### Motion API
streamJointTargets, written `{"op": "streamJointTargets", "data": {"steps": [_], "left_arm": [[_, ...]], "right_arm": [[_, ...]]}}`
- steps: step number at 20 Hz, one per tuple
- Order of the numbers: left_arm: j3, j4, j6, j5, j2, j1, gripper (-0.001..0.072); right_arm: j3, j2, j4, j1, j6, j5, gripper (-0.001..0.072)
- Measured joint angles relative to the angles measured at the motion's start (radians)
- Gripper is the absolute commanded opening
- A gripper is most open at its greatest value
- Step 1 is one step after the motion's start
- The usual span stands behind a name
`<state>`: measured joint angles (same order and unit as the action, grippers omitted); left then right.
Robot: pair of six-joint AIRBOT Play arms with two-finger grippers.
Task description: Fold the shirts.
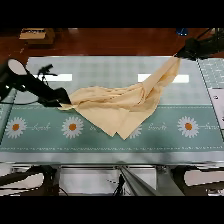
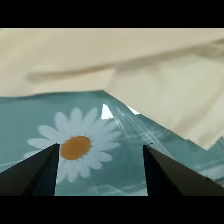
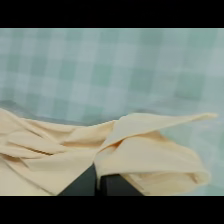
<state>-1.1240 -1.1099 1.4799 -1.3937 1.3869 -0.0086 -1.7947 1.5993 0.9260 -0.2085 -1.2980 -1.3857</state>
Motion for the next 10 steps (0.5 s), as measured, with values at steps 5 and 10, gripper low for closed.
{"op": "streamJointTargets", "data": {"steps": [5, 10], "left_arm": [[0.246, 0.188, -0.022, 0.110, -0.005, -0.172, 0.0626], [0.330, 0.335, -0.026, 0.266, -0.001, -0.274, 0.0625]], "right_arm": [[0.000, 0.000, 0.000, 0.000, 0.002, -0.024, 0.0030], [0.000, 0.000, 0.000, 0.000, 0.003, -0.027, 0.0029]]}}
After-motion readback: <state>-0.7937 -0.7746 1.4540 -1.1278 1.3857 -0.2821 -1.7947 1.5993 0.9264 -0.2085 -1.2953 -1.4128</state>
